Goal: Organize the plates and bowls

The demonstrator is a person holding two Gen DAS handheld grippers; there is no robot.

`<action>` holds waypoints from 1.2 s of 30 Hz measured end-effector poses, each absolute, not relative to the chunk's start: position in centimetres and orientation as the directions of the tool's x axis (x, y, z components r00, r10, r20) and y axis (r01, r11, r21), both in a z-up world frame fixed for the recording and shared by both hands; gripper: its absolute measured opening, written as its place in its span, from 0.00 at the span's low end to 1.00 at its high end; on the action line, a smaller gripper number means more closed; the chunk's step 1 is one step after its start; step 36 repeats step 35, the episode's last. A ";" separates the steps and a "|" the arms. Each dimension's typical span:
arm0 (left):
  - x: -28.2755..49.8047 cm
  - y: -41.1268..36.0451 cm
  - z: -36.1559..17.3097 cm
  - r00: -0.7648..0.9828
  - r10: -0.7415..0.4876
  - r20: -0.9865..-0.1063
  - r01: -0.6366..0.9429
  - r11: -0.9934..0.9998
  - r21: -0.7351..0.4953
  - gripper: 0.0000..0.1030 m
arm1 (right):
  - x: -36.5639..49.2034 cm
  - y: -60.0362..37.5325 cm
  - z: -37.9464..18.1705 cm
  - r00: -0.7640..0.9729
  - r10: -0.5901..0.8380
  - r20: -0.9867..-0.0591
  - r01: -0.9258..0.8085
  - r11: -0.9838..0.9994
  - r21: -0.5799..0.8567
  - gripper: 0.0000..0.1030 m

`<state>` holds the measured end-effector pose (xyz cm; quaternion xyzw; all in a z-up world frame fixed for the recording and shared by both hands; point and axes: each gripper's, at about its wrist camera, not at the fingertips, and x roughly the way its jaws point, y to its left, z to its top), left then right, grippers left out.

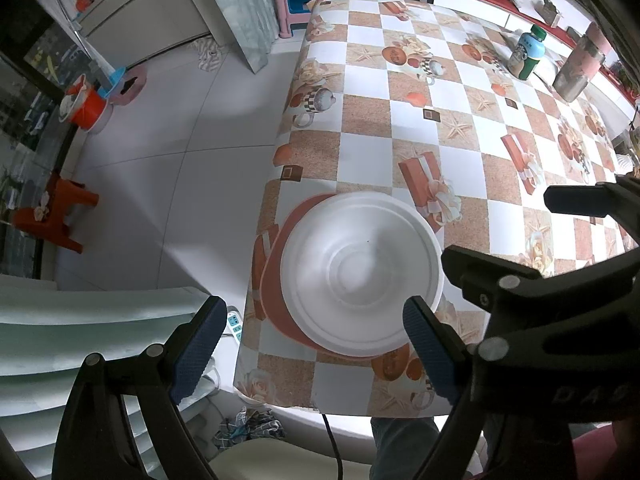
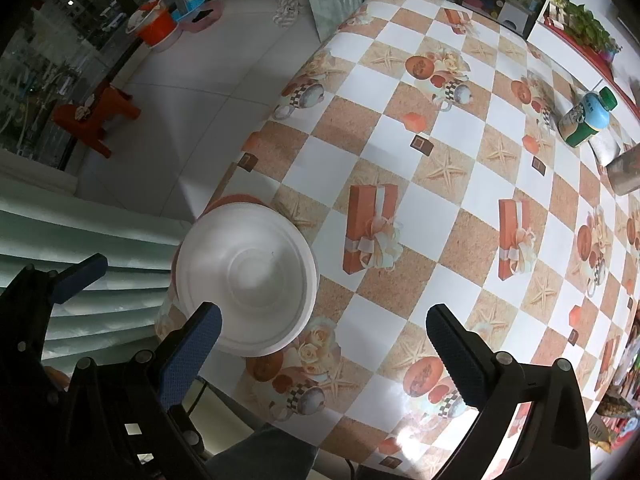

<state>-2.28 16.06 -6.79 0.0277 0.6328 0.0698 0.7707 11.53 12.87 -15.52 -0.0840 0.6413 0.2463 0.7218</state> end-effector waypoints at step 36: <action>-1.8 16.2 -7.9 0.190 0.148 -0.971 -0.035 0.989 0.144 0.89 | 11.1 12.1 -16.6 0.018 0.276 -0.961 -0.398 0.884 0.247 1.00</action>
